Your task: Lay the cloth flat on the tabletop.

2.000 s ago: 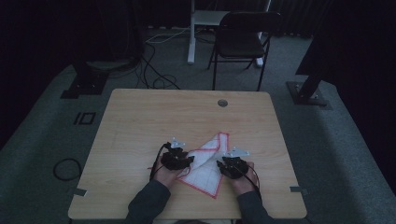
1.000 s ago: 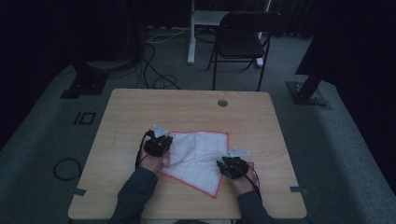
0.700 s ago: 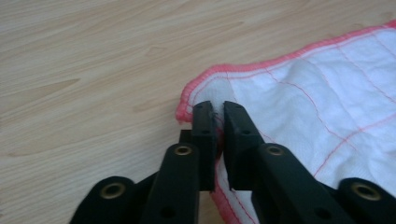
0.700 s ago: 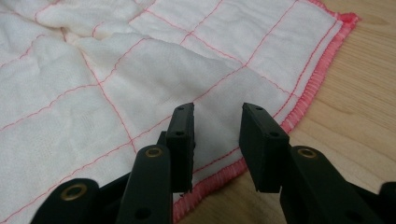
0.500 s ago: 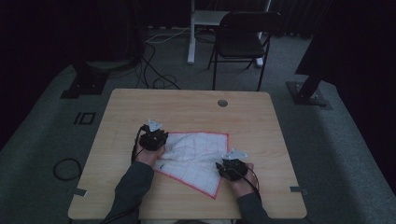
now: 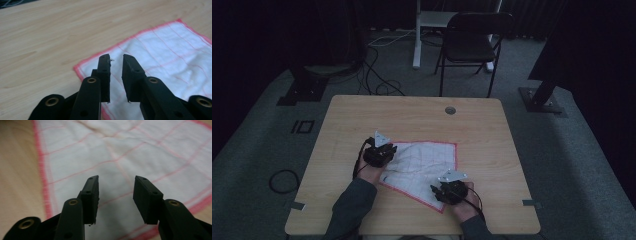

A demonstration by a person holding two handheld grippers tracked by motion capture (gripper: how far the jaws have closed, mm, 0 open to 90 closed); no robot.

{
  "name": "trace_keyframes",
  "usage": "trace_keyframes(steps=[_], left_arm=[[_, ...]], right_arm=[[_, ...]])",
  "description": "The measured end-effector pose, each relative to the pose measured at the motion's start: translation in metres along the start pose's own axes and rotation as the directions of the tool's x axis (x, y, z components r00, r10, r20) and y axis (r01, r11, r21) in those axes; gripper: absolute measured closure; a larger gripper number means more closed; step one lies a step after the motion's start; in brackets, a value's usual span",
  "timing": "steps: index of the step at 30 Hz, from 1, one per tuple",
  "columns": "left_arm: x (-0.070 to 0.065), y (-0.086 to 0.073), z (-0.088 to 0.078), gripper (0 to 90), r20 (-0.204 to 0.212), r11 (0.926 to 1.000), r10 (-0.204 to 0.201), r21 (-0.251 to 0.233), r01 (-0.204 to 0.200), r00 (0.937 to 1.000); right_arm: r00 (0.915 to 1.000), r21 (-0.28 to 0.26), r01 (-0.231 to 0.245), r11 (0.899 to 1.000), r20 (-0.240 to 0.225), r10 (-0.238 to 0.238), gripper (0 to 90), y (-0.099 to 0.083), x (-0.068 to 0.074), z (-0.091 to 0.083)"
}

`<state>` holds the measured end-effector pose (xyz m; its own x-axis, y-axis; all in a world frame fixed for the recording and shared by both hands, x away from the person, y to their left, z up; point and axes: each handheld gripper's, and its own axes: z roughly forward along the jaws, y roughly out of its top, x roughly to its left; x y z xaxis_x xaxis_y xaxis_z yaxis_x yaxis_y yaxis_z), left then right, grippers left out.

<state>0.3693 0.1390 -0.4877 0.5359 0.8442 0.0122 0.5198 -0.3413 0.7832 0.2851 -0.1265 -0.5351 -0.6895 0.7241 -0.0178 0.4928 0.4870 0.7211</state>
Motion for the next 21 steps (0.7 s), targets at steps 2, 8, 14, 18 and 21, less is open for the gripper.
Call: trace_keyframes(steps=[2,8,14,18,21], left_arm=[[-0.007,-0.003,-0.001,79.3,0.01,0.9997,0.022,0.007,-0.022,0.9997],[-0.022,-0.007,-0.005,79.9,0.044,0.9983,0.054,0.018,-0.055,0.9976],[-0.028,-0.011,-0.001,79.9,0.051,0.9956,0.078,0.048,-0.08,0.9956],[-0.028,-0.016,0.005,80.0,0.048,0.994,0.077,0.074,-0.08,0.9959],[-0.027,-0.021,0.011,79.9,0.044,0.9927,0.073,0.093,-0.077,0.9964]], right_arm=[[1.0,0.003,0.005,1.0,-0.003,-0.005,54.6,-0.001,0.002,0.001],[0.9999,0.023,0.012,1.0,-0.009,-0.012,53.9,-0.004,0.006,0.002],[0.9998,0.042,0.011,0.999,-0.014,-0.011,53.5,-0.008,0.001,-0.004],[0.9998,0.047,0.012,0.999,-0.017,-0.011,53.2,-0.011,-0.004,-0.007],[0.9998,0.055,0.011,0.998,-0.015,-0.011,53.0,-0.013,-0.008,-0.01]])
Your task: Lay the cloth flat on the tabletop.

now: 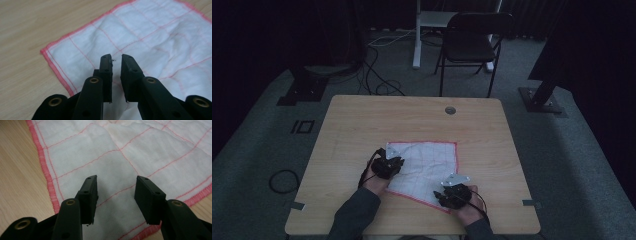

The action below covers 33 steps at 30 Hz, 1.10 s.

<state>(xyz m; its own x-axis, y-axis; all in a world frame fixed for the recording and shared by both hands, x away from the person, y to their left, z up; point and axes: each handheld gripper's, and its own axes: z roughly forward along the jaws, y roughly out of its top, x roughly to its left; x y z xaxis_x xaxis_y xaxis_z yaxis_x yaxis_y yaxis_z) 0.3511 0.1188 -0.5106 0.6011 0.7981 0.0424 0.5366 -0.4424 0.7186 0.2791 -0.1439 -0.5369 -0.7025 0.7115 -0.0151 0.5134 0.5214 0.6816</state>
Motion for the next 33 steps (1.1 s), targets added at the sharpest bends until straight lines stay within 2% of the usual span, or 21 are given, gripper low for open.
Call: trace_keyframes(steps=[5,13,22,26,33], left_arm=[[0.003,-0.004,0.009,78.9,-0.008,0.9994,0.011,0.034,-0.01,0.9999],[0.013,-0.01,0.019,77.9,-0.028,0.9967,-0.033,0.073,0.034,0.9991],[0.026,-0.009,0.025,78.2,-0.04,0.9951,-0.074,0.061,0.077,0.9964],[0.031,-0.009,0.026,78.2,-0.055,0.9955,-0.073,0.056,0.076,0.9958],[0.039,-0.012,0.025,78.0,-0.075,0.9939,-0.098,0.045,0.101,0.9924]], right_arm=[[1.0,0.006,0.001,1.0,-0.004,-0.001,53.0,-0.005,-0.008,-0.005],[1.0,0.017,-0.008,1.0,0.002,0.008,52.7,-0.011,-0.018,-0.012],[0.9997,0.022,-0.025,0.999,0.007,0.025,52.3,-0.015,-0.025,-0.016],[0.9996,0.016,-0.027,1.0,0.004,0.027,51.5,-0.015,-0.025,-0.016],[0.9995,0.003,-0.031,1.0,-0.005,0.031,50.5,-0.014,-0.026,-0.013]])
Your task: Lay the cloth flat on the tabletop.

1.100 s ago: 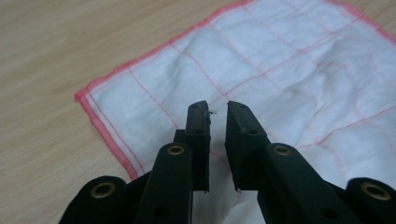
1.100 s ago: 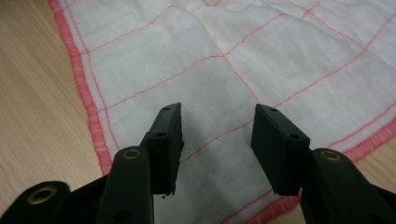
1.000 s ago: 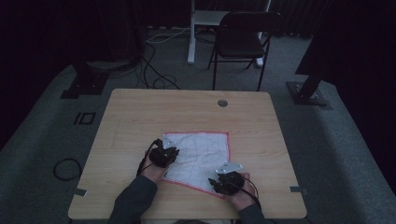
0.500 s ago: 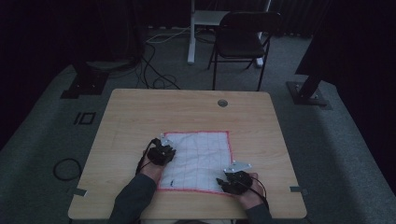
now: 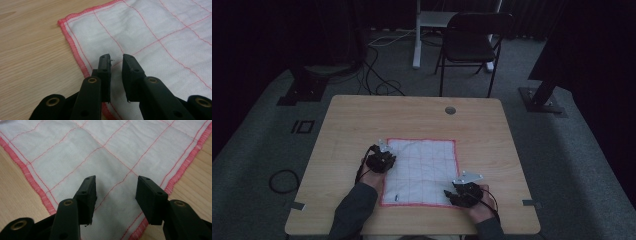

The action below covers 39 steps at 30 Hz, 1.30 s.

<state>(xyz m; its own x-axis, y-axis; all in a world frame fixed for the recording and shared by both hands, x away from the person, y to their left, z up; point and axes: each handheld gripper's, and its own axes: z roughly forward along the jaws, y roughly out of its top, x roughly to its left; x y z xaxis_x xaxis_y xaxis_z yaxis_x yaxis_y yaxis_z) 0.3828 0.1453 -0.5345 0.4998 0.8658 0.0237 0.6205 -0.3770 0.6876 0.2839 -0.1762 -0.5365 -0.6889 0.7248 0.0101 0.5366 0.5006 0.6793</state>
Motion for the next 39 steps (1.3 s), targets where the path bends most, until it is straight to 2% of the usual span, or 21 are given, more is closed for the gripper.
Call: trace_keyframes(steps=[7,14,17,21,29,32,37,39], left_arm=[[0.01,-0.005,-0.003,78.1,-0.015,0.9994,-0.032,-0.012,0.032,0.9994],[0.019,-0.008,-0.006,78.1,-0.035,0.9976,-0.068,-0.017,0.068,0.997],[0.022,-0.011,-0.008,74.4,-0.028,0.9962,-0.084,-0.027,0.083,0.9961],[0.024,-0.017,-0.021,70.6,-0.019,0.993,-0.103,-0.06,0.102,0.9945],[0.022,-0.027,-0.04,66.4,0.004,0.9882,-0.114,-0.103,0.114,0.9935],[0.02,-0.029,-0.042,65.3,0.013,0.9871,-0.116,-0.109,0.117,0.9932],[0.015,-0.041,-0.044,63.8,0.027,0.9852,-0.121,-0.119,0.124,0.9922],[0.014,-0.044,-0.045,63.3,0.038,0.9831,-0.134,-0.121,0.137,0.9903]], right_arm=[[0.9998,-0.015,0.009,1.0,-0.017,-0.01,48.8,0.006,-0.002,0.007],[0.9993,-0.015,0.035,0.999,-0.011,-0.035,47.8,0.012,0.0,0.012],[0.999,-0.026,0.043,0.999,-0.012,-0.044,47.4,0.013,0.001,0.011],[0.9996,-0.047,0.027,0.999,-0.004,-0.027,47.4,0.014,-0.003,0.009],[0.9998,-0.086,0.009,0.996,0.017,-0.007,47.2,0.02,-0.009,0.007],[0.9998,-0.089,0.009,0.996,0.02,-0.007,47.1,0.021,-0.01,0.008],[0.9988,-0.107,0.004,0.994,0.05,0.001,47.0,0.022,-0.015,0.009],[0.9985,-0.112,0.001,0.994,0.055,0.005,46.9,0.022,-0.017,0.009]])
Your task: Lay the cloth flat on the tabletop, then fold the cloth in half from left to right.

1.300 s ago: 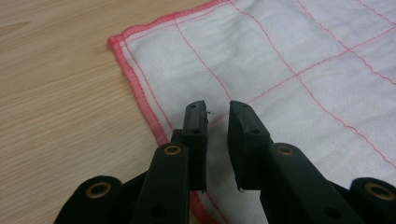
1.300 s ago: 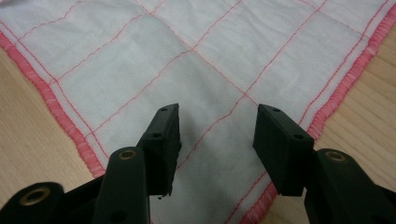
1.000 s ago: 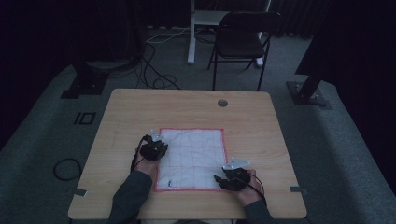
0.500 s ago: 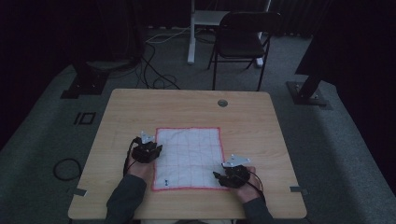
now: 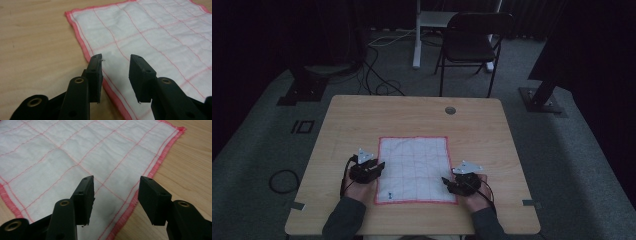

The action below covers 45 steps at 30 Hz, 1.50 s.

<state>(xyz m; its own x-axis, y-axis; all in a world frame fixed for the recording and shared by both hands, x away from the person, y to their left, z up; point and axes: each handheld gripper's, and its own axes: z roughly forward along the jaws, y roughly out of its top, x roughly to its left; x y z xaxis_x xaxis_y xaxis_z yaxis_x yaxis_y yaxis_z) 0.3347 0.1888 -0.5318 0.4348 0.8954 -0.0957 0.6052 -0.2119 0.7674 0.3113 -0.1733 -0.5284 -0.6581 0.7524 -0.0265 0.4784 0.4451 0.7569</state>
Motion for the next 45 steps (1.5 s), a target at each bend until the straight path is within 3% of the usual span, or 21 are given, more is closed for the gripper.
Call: trace_keyframes(steps=[10,28,40,45], left_arm=[[-0.01,-0.006,-0.013,61.3,0.022,0.9998,0.0,-0.019,0.001,0.9998],[-0.018,-0.005,-0.015,60.1,0.038,0.9998,-0.005,-0.017,0.006,0.9993],[-0.018,-0.009,-0.01,57.7,0.002,0.9998,-0.015,0.01,0.015,0.9999],[-0.017,-0.011,-0.006,57.3,-0.042,0.9994,-0.018,0.028,0.019,0.999]], right_arm=[[0.9997,-0.009,-0.018,1.0,0.017,0.018,46.6,-0.004,-0.008,-0.004],[0.999,-0.017,-0.037,0.999,0.024,0.038,46.4,-0.005,-0.013,-0.007],[0.998,-0.027,-0.053,0.998,0.033,0.054,46.3,-0.006,-0.02,-0.009],[0.9979,-0.024,-0.058,0.998,0.027,0.059,46.3,-0.007,-0.019,-0.008]])
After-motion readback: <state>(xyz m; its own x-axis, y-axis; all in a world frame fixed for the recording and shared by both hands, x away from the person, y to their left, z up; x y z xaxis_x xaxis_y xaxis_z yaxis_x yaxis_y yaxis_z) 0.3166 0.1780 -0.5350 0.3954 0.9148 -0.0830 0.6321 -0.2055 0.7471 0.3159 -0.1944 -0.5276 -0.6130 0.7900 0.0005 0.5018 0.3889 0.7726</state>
